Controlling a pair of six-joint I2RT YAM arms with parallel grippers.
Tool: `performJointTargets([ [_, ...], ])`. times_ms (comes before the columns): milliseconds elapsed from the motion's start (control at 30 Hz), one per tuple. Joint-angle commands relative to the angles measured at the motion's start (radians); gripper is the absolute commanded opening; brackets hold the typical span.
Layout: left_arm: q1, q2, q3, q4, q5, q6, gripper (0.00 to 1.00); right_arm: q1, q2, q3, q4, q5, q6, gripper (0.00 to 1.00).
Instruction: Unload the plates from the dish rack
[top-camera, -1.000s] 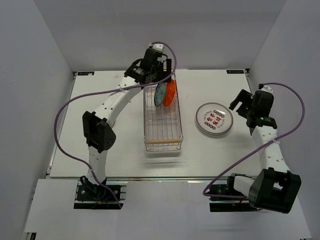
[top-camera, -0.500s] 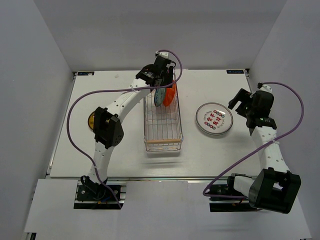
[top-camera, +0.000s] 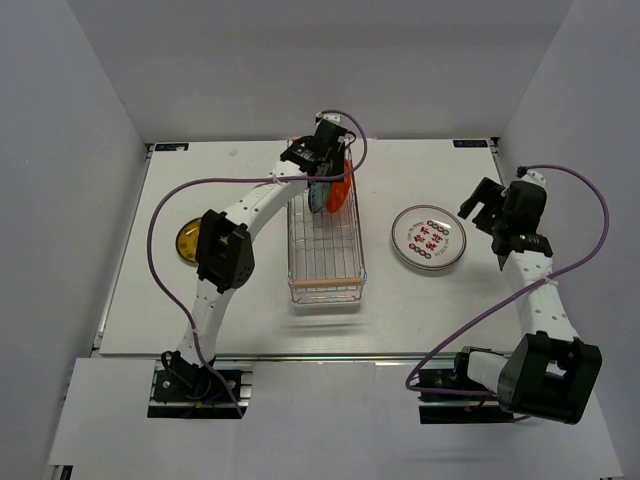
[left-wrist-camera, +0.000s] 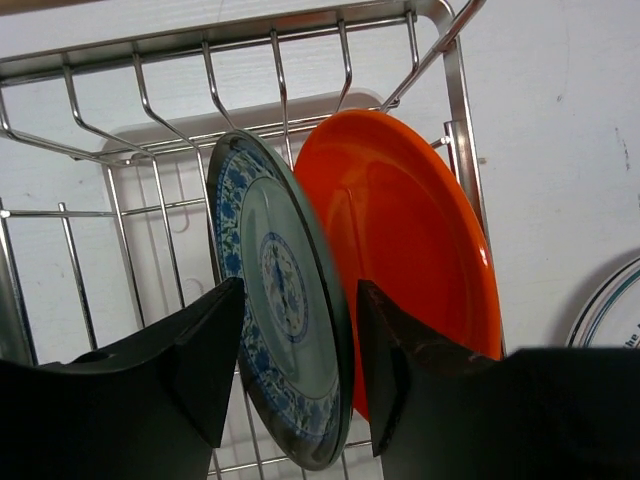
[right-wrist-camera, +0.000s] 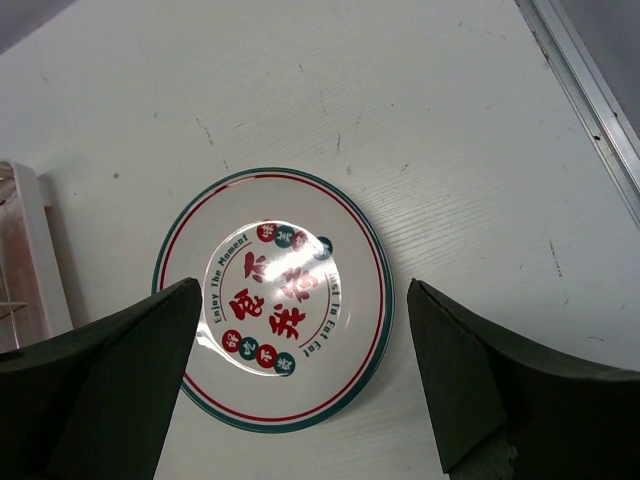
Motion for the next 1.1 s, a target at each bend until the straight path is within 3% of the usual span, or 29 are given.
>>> performJointTargets([
  [0,-0.005,-0.018,0.044,0.009,0.0,-0.017,0.58,-0.002,0.009,-0.004,0.027,0.033,0.006,0.89],
  [233,-0.005,-0.027,0.039,0.001,0.002,-0.035,0.4,-0.002,0.032,0.009,0.012,0.036,0.008,0.89],
  [400,-0.005,-0.07,0.01,0.02,0.008,-0.042,0.34,-0.002,0.022,0.006,0.009,0.043,0.015,0.89],
  [433,-0.005,-0.076,0.01,0.015,0.009,-0.048,0.27,-0.002,0.017,0.004,0.01,0.043,0.017,0.89],
  [533,-0.005,-0.101,0.004,0.02,0.018,-0.054,0.2,-0.002,0.006,-0.001,0.012,0.048,0.017,0.89],
  [1067,-0.005,-0.328,-0.041,-0.008,0.057,-0.059,0.18,-0.002,-0.007,-0.007,0.013,0.036,0.026,0.89],
])
